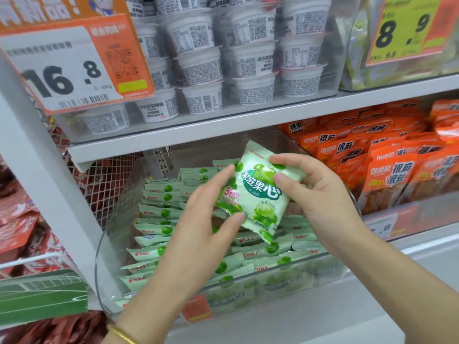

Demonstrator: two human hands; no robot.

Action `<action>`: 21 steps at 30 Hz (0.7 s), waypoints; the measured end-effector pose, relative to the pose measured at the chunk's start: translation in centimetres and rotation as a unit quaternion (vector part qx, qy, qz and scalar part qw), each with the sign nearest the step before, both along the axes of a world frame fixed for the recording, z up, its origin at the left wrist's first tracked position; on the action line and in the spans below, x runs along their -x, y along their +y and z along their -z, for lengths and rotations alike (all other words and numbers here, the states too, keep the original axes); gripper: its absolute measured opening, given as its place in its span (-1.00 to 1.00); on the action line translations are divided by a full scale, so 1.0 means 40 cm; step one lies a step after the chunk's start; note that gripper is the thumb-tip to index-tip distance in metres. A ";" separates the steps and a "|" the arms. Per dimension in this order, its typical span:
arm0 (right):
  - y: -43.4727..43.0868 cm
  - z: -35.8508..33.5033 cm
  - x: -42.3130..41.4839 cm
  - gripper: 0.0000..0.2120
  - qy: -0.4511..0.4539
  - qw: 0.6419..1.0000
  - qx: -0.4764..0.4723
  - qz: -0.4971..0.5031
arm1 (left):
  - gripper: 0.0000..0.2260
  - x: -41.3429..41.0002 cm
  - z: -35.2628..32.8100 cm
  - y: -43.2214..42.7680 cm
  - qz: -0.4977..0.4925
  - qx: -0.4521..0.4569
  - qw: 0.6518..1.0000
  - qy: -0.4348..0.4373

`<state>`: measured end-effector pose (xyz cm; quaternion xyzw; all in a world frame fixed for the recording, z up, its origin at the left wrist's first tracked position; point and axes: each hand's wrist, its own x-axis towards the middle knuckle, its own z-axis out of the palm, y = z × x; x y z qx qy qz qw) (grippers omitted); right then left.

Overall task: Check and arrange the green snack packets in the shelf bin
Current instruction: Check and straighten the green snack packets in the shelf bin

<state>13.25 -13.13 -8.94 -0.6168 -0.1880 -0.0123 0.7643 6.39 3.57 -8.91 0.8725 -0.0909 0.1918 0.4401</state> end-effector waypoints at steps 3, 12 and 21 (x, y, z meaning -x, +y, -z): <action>-0.002 0.001 0.002 -0.80 0.019 1.000 -0.007 -0.016 | -0.45 0.003 0.012 -0.001 -0.065 -0.192 0.977 -0.065; 0.000 -0.003 0.005 -0.54 0.031 0.997 -0.024 -0.067 | -0.61 -0.003 0.001 -0.011 -0.097 -0.172 0.979 -0.052; 0.000 -0.012 0.014 -0.53 -0.051 0.997 0.037 -0.051 | -0.78 0.002 -0.040 -0.015 0.113 0.192 0.971 0.091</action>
